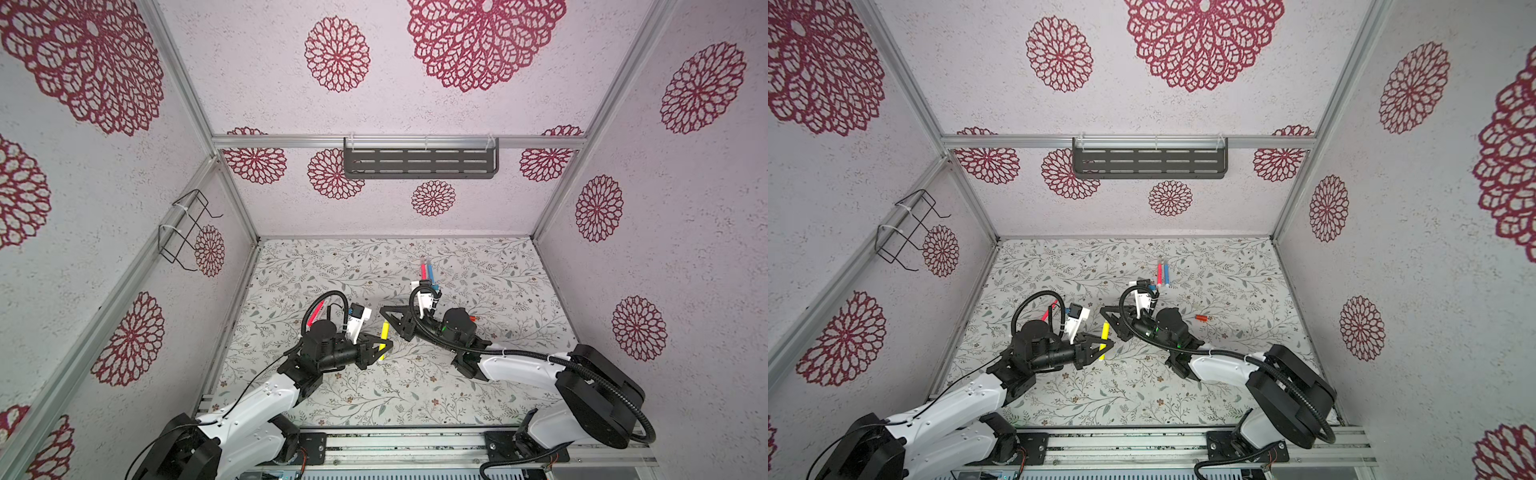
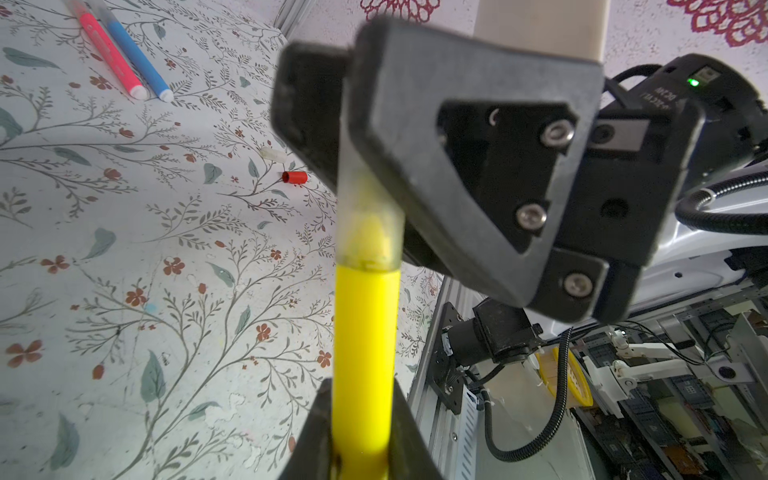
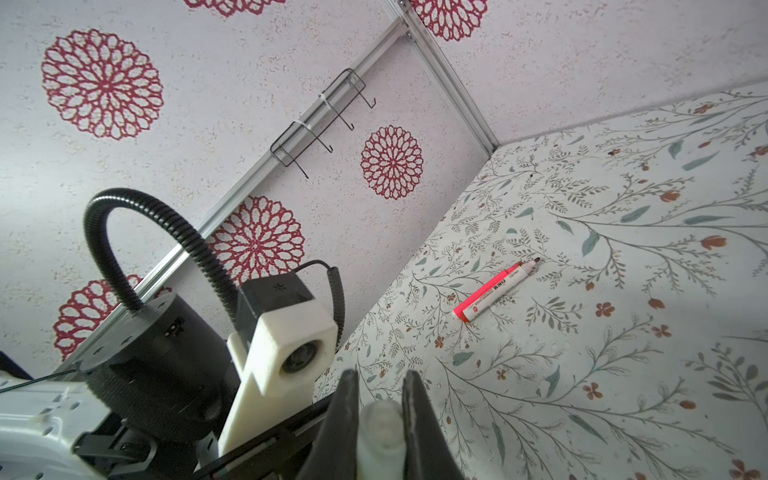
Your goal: Insert the pens into the pen caps
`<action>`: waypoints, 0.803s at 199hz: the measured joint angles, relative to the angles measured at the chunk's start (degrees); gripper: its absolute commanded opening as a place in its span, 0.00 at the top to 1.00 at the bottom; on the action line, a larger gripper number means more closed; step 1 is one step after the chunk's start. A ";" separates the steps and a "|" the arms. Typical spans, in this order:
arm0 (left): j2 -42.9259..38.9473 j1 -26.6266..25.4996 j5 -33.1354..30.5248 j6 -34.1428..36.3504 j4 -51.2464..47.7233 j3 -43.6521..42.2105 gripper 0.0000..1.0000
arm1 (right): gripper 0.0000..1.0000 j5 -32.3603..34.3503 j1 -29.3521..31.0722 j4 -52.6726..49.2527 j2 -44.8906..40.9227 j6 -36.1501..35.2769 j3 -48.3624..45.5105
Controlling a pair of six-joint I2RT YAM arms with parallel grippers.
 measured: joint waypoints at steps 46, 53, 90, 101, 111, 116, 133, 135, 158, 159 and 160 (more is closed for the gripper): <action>0.00 0.74 -2.21 0.11 -0.28 0.28 1.00 | 1.00 0.50 0.13 -13.33 -0.28 -3.63 7.82; -0.04 0.90 -2.86 0.09 -0.11 0.28 1.00 | 1.00 0.46 0.13 -15.37 0.07 -4.55 9.31; -1.77 1.81 -6.43 0.31 -1.07 0.33 1.00 | 0.92 -2.16 -0.35 -23.78 3.02 -8.66 17.29; -1.86 1.92 -6.97 0.57 -1.81 0.66 1.00 | 0.82 -2.97 -0.63 -25.90 3.54 -9.77 19.08; -1.84 1.97 -7.32 0.96 -2.80 1.18 1.00 | 0.74 -3.82 -1.03 -27.74 3.76 -10.69 20.28; -1.84 1.97 -7.41 0.96 -2.95 1.42 1.00 | 0.67 -4.24 -1.29 -28.68 3.80 -11.32 20.76; -1.84 2.36 -8.92 0.98 -2.21 3.17 1.00 | 0.54 -7.63 -2.08 -32.61 3.80 -13.79 21.27; -1.84 2.40 -9.14 1.01 -2.16 3.41 1.00 | 0.53 -8.35 -2.14 -32.72 3.80 -13.64 21.27; -1.86 2.56 -10.08 1.31 -1.33 4.00 1.00 | 0.47 -11.37 -3.78 -35.58 2.97 -14.69 21.49; -1.86 2.56 -10.10 1.31 -1.22 4.02 1.00 | 0.46 -11.61 -3.87 -35.78 2.89 -14.84 21.49; -1.86 2.56 -10.12 1.33 -1.18 4.00 1.00 | 0.46 -11.72 -3.93 -35.82 2.84 -14.88 21.49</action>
